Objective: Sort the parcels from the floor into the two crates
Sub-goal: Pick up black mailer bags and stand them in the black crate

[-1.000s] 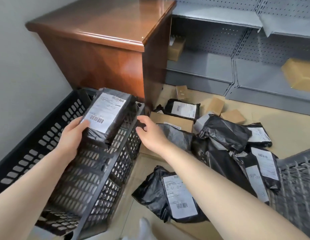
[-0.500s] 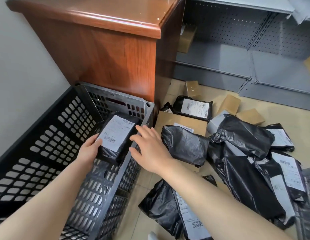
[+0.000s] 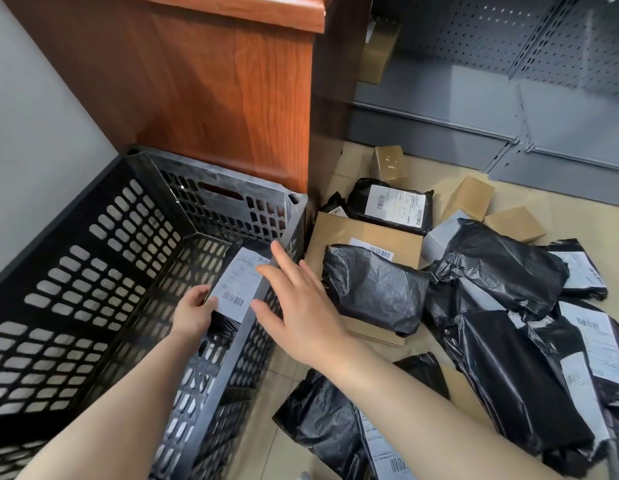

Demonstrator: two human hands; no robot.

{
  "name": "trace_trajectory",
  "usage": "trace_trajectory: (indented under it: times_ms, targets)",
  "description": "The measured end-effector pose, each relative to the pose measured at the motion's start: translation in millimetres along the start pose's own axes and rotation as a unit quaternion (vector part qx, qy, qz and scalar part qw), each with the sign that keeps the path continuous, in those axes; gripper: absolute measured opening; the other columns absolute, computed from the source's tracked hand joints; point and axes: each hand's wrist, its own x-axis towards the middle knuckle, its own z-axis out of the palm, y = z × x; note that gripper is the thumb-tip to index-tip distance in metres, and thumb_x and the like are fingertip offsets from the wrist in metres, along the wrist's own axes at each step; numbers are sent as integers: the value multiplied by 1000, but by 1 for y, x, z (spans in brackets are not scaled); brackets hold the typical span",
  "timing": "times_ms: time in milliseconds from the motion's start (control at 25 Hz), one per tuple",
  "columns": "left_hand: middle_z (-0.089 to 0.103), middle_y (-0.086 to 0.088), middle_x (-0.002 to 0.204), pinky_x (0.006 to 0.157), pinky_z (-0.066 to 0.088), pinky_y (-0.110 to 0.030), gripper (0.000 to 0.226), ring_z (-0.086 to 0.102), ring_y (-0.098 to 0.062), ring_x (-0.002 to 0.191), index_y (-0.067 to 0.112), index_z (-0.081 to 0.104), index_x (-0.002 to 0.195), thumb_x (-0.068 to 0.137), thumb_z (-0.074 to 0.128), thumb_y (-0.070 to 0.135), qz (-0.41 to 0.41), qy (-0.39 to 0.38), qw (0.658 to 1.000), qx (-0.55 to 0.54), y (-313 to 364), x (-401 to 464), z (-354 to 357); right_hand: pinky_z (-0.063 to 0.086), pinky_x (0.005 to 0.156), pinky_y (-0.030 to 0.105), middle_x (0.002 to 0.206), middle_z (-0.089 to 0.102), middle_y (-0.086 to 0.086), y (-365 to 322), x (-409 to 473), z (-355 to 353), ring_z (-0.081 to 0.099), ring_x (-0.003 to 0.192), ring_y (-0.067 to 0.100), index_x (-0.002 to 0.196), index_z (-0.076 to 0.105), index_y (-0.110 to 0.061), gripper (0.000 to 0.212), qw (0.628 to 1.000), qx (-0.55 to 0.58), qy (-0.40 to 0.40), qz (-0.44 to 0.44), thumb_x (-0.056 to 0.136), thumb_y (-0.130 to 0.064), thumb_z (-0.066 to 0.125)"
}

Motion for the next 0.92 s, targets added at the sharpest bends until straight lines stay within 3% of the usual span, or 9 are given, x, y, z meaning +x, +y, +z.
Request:
trace_trajectory:
  times_ms: [120,240,320,480,600,760,920]
  targets:
    - [67,-14,105,84,50,-43,18,61,-27,92,6,61,110,95,52,0,-15,7,1000,6,-7,4,5,-13,117,20,166,7,3,5,1,4,5,146,11,145,41,-15,51,1000,-8,10,-7,102,-42,45]
    - [68,-12,103,83,51,-43,17,62,-28,90,11,61,103,94,52,1,-23,28,999,29,-12,6,10,-6,123,30,166,11,5,10,2,11,10,151,16,143,42,-16,51,999,-23,20,-15,101,-45,43]
    - [68,-9,106,83,51,-40,18,62,-26,92,13,61,104,94,51,2,-22,45,997,65,-10,6,14,-5,123,30,166,11,6,12,2,14,9,152,16,143,42,-16,51,1000,-8,19,-15,101,-44,43]
    - [56,-5,132,94,43,-38,47,55,-28,117,13,44,140,93,49,6,-23,32,990,135,-6,8,20,-2,123,31,166,10,4,15,2,14,9,152,15,144,41,-18,51,1000,-4,14,-14,101,-45,43]
    - [46,-10,147,102,40,-42,61,48,-33,129,17,32,150,92,51,10,-21,19,983,183,0,9,18,0,123,34,166,5,-6,19,1,8,5,152,14,148,36,-25,51,999,31,-15,-4,101,-46,43]
    - [44,-10,149,112,32,-42,50,42,-28,135,14,40,146,97,48,20,27,38,985,167,27,-1,17,6,120,29,164,-1,-20,36,-10,-8,1,151,3,155,19,-34,57,994,86,-17,61,103,-43,40]
    - [52,-2,140,109,35,-36,37,47,-20,131,17,51,137,102,44,27,94,-16,989,114,65,-31,16,14,123,35,165,4,-11,77,-37,-21,6,152,9,155,21,-29,59,983,77,21,167,102,-40,43]
